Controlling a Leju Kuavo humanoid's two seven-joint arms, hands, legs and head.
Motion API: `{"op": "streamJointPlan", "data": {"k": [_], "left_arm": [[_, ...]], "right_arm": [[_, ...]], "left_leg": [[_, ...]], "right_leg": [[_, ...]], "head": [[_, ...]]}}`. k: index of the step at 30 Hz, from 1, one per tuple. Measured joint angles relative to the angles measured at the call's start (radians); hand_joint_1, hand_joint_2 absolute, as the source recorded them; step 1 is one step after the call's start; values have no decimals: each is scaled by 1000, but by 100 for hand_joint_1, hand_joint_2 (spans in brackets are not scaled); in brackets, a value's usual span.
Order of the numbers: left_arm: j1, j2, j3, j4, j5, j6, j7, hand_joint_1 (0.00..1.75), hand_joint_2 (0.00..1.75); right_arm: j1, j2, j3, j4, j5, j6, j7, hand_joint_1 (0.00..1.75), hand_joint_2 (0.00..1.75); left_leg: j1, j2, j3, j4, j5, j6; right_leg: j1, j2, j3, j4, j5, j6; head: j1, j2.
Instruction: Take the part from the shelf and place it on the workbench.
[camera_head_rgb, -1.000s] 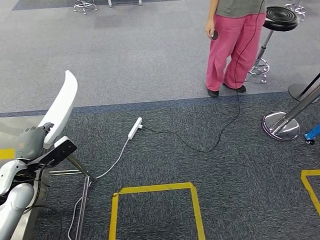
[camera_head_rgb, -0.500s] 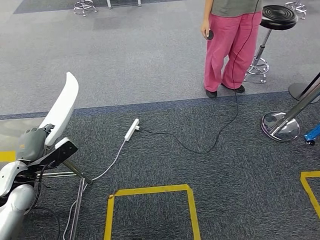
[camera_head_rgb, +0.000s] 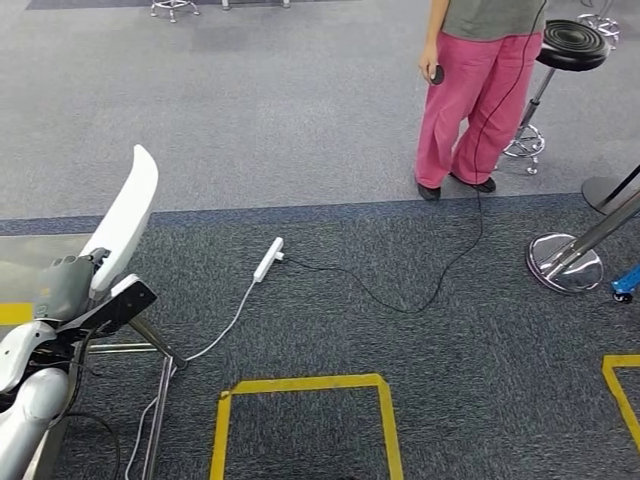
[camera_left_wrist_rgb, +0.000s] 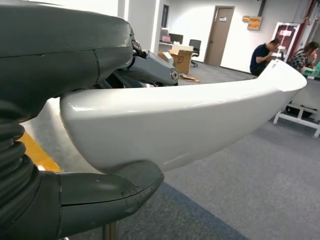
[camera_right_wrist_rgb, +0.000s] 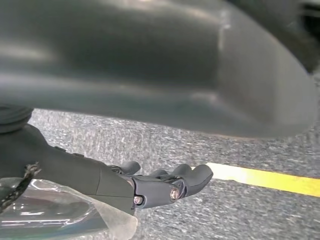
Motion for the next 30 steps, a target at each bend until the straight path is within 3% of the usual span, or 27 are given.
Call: {"op": "streamJointPlan", "data": {"k": [2,4,21,30], "left_arm": [[-3,-3,0,-1,9,-6,4,175,175],[-4,-6,0,-2,13,-11,9,175,175],[-7,-8,0,-5,27,-13,7,175,175],[-7,-5,0,-6,27,-13,7,175,175]], "right_arm": [[-4,0,0,0,-1,0,1,0,0],[-6,0,0,0,-3,1,3,0,0],[-4,0,0,0,-4,1,3,0,0],[-4,0,0,0,1,1,4,0,0]], "left_leg": [[-3,-1,5,2,-7,-7],[-5,-2,3,6,-8,-10],[-3,-1,7,-6,-3,-21],[-9,-1,6,1,-7,-16]], "right_leg": [[3,1,59,-127,56,-9],[5,3,81,-169,61,-10],[8,6,83,-173,60,-21],[1,5,84,-175,62,-14]], "head": [[0,0],[-2,0],[-2,0],[-2,0]]}}
